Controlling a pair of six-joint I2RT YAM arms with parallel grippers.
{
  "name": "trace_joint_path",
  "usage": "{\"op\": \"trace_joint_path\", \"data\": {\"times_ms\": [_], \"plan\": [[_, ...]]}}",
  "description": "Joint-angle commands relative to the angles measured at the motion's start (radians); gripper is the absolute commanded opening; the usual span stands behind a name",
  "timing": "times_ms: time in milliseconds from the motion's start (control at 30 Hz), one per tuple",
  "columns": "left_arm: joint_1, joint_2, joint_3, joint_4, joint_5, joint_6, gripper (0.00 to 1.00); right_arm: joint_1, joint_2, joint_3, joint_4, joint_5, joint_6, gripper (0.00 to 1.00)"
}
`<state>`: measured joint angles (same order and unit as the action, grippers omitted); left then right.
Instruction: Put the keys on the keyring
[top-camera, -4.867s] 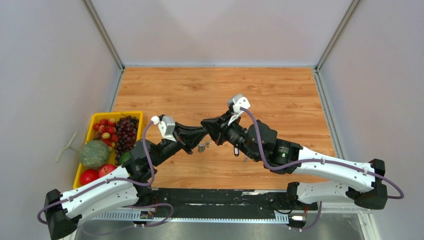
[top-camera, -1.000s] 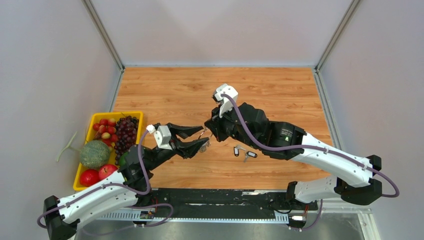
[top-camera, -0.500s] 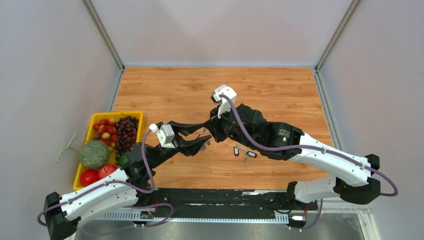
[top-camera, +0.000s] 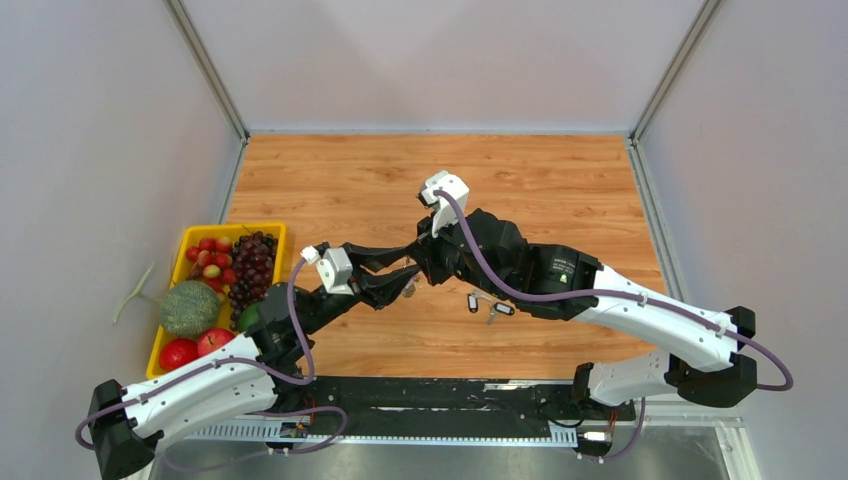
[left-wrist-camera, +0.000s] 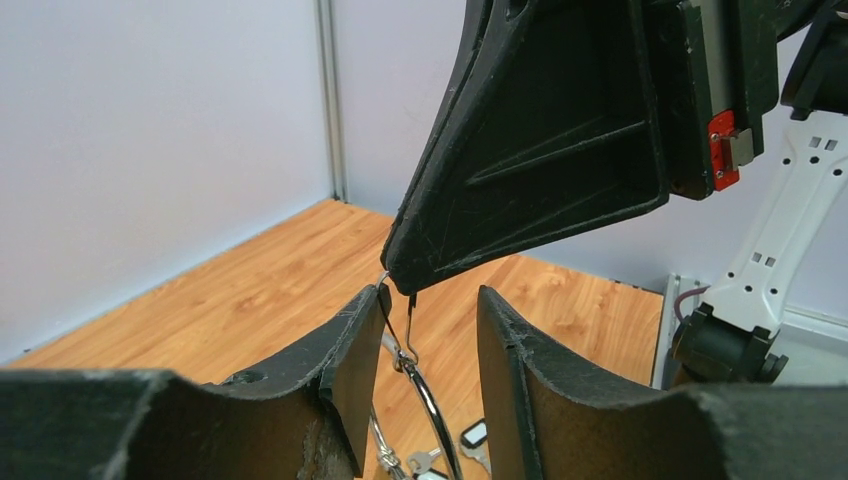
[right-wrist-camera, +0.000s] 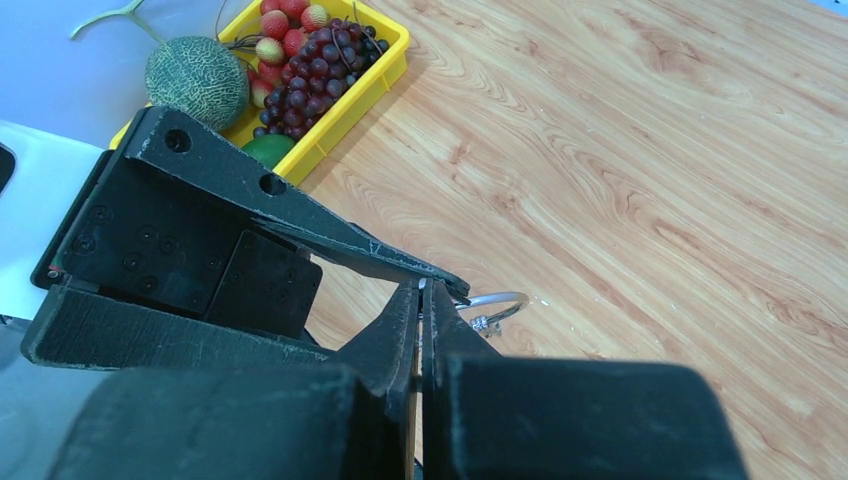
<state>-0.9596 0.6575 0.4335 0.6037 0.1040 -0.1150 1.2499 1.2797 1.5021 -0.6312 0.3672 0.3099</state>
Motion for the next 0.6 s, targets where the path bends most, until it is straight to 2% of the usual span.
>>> {"op": "trace_joint_path", "data": {"times_ms": [0,167,567], "plan": [[0.003,-0.011,0.039,0.031,0.015,0.027,0.47,0.01,-0.006,0.041,0.049,0.02,0.009,0.0],[0.003,-0.014,0.036,0.025,0.01,0.033,0.43,0.016,0.0,0.05,0.049,0.022,0.011,0.0],[0.004,-0.007,0.038,0.011,-0.01,0.042,0.44,0.037,0.006,0.07,0.049,0.047,0.006,0.0]]}}
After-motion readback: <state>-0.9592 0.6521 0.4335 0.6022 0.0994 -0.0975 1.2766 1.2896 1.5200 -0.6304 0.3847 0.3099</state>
